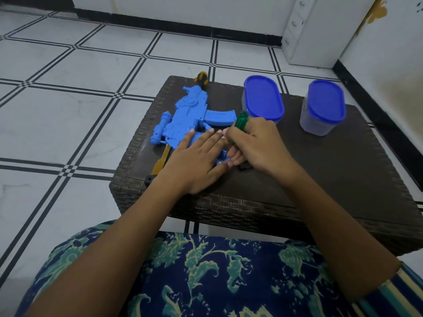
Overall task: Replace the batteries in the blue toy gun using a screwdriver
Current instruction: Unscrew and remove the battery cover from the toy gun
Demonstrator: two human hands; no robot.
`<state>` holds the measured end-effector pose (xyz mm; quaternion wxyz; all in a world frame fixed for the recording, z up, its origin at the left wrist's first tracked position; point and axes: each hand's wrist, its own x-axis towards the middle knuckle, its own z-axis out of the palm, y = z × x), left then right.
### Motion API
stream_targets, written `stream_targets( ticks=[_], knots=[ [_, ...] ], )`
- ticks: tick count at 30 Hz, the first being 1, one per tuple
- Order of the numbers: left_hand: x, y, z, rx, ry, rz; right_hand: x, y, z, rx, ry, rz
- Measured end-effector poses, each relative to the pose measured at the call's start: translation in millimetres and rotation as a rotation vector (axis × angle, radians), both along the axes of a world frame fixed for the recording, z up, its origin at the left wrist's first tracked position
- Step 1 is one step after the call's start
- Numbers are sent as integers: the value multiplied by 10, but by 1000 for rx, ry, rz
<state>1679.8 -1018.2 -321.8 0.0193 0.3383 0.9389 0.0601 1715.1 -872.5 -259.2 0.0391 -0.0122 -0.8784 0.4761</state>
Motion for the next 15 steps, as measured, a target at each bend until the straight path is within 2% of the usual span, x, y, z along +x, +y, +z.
stream_targets(
  ticks=[15],
  knots=[
    [7, 24, -10, 8, 7, 21, -25, -7, -56, 21, 106, -90]
  ],
)
